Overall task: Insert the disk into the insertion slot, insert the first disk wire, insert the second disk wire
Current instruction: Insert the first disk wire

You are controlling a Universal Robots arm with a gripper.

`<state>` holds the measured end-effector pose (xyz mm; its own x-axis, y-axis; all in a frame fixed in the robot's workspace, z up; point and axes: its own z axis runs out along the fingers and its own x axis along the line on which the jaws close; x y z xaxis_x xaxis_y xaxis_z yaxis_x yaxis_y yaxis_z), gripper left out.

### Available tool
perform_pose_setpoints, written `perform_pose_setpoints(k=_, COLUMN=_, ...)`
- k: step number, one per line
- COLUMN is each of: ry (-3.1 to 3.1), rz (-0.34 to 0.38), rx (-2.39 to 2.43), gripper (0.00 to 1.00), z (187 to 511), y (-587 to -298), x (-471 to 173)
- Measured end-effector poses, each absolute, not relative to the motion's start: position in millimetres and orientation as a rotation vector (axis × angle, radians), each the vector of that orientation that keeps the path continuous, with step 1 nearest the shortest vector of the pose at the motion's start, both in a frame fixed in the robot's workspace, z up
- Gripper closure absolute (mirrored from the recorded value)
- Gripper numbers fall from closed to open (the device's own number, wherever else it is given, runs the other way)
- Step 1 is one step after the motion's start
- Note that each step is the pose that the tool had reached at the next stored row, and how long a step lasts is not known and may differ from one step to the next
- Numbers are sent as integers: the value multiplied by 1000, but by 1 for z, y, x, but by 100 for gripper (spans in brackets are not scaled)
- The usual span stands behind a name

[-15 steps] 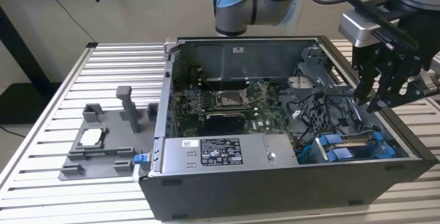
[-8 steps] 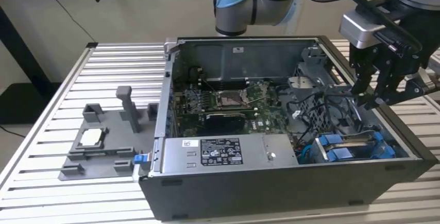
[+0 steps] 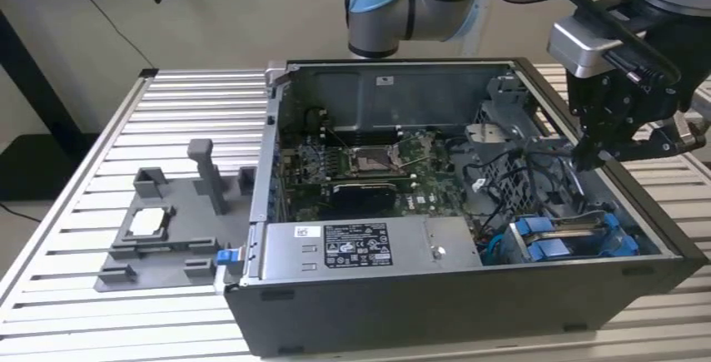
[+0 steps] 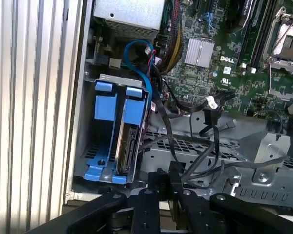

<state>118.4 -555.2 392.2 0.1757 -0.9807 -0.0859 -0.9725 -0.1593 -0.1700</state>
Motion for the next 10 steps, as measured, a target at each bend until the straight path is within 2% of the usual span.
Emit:
perform_pose_setpoints(k=1, ry=1910, rz=-66, rx=-2266, gripper=80, z=392, y=-555, x=119)
perform_pose_setpoints(k=2, ry=1919, rz=-63, rx=-2276, gripper=81, z=392, y=-555, x=120)
perform_pose_setpoints(k=10, ry=1994, rz=10, rx=-2363, gripper=81, z=392, y=-555, x=135)
